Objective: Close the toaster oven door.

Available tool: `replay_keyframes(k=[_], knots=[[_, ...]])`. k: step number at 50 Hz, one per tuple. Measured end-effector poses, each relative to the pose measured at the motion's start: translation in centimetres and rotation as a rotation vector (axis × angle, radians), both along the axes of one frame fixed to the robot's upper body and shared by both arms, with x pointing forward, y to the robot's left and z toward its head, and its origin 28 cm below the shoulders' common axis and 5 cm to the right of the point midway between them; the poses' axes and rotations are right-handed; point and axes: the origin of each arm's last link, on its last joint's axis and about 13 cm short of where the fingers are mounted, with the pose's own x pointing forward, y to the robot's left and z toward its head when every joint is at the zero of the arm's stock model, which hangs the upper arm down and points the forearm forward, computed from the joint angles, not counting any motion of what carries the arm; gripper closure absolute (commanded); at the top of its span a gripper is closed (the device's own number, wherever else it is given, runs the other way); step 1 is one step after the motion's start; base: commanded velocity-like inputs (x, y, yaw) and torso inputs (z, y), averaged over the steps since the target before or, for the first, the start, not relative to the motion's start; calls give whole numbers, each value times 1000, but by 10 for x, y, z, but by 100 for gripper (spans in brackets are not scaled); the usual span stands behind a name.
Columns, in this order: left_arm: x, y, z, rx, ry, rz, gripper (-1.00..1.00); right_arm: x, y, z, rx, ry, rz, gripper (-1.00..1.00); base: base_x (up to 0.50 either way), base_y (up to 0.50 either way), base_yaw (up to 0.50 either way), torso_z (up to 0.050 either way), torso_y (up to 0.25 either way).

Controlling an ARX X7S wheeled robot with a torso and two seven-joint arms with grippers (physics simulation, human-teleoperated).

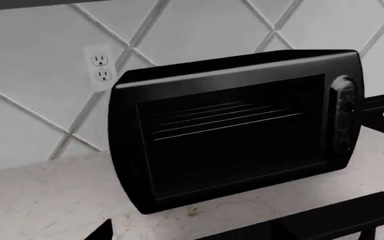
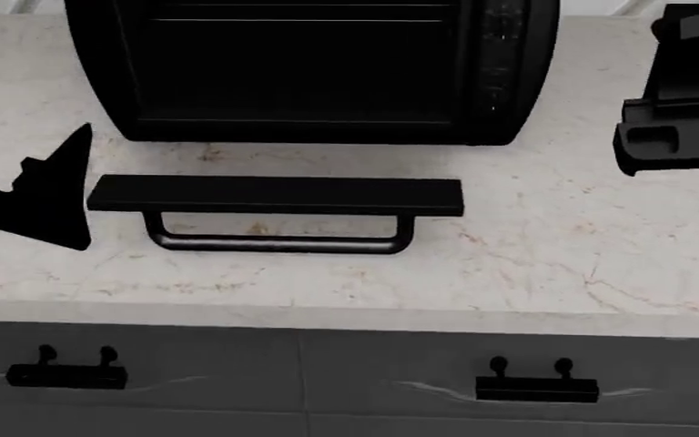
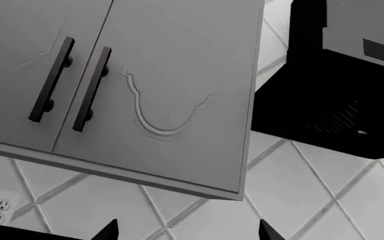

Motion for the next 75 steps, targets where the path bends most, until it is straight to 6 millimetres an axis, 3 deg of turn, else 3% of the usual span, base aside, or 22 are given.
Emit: replay_keyframes(k=[12, 24, 75], knots=[[0, 0, -1, 7, 3, -5, -100, 0, 0, -1, -1, 1, 5, -100, 0, 451, 0, 0, 0], [1, -1, -2, 12, 6, -13, -100, -2, -2, -1, 15, -9, 1, -100, 14, 0, 0, 0, 0], [-1, -3, 1, 19, -7, -26, -100, -8, -3, 1, 18, -20, -3, -100, 277, 0, 0, 0, 0]])
